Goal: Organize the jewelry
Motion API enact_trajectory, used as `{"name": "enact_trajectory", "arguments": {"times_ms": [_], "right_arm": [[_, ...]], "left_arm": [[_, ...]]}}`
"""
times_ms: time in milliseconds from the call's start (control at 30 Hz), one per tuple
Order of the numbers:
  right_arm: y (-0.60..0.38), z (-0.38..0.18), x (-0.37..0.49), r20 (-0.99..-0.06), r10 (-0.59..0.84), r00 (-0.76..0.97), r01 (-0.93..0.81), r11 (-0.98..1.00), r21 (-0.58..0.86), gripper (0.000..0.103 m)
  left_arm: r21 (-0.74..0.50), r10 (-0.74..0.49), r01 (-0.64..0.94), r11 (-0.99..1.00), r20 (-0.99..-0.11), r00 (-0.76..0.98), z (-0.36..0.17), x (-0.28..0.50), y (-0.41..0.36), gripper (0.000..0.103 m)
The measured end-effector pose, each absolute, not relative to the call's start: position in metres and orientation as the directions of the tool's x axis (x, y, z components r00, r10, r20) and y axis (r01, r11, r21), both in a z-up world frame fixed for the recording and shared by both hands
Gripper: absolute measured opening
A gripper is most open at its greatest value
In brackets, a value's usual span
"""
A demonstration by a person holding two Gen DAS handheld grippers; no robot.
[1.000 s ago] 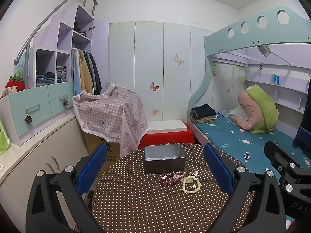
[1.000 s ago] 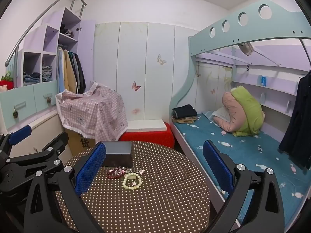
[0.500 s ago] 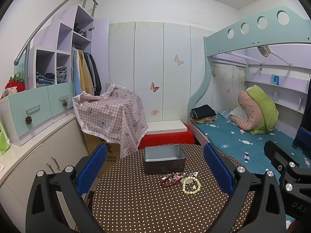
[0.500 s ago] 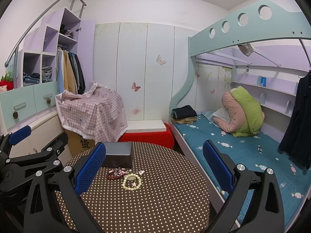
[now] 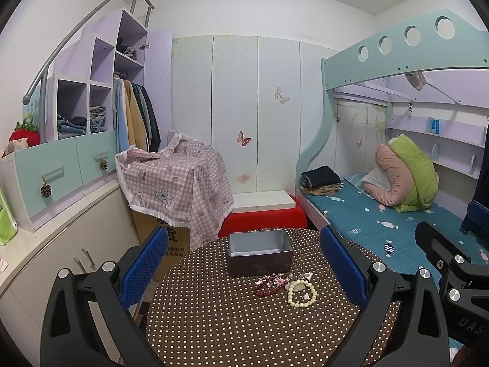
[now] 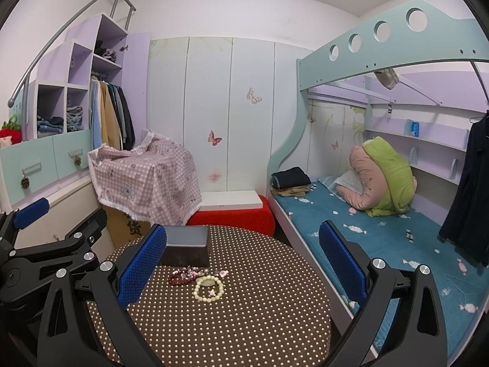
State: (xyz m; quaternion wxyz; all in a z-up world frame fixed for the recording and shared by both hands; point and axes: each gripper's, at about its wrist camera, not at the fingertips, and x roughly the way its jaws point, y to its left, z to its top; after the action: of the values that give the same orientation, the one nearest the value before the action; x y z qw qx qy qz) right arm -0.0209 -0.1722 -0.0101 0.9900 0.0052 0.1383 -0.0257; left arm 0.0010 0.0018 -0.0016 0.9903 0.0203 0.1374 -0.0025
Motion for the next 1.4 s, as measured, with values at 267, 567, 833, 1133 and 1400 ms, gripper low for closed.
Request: {"name": "enact_trajectory", "arguments": {"times_ms": [267,567,833,1133,1400], "right_arm": [[-0.167,-0.002,-0.011,-0.272,-0.044,0.961,0.047,0.999,0.006,0.096],[-0.171,-0.018,0.024,-0.318,-0.033,0.948,0.039,0.999,0.013,0.096],[-0.189,-0.058,0.075,-0.431,-0.033,0.902,0.042,0.999,0.013,0.096],[-0.198,-0.13,0.136,-0.596,-0.018,0.803,0.03,0.999,0.011,0.096],[-0.196,-0.176,0.168,-0.68,0.026,0.733,-0.006,0.999,0.031,0.096]], "left_arm": [[0.032,0.003,0.007,0.999,-0.277,0.961,0.001,0.008,0.004,0.096],[0.081,0.038,-0.012,0.997,-0.325,0.945,-0.017,0.042,0.011,0.096],[0.069,0.091,-0.067,0.995,-0.454,0.886,-0.062,0.095,0.047,0.096],[0.031,0.004,0.021,0.999,-0.653,0.757,-0.139,0.156,0.045,0.095],[0.048,-0.016,0.072,0.996,-0.717,0.696,-0.177,0.204,0.022,0.083]]}}
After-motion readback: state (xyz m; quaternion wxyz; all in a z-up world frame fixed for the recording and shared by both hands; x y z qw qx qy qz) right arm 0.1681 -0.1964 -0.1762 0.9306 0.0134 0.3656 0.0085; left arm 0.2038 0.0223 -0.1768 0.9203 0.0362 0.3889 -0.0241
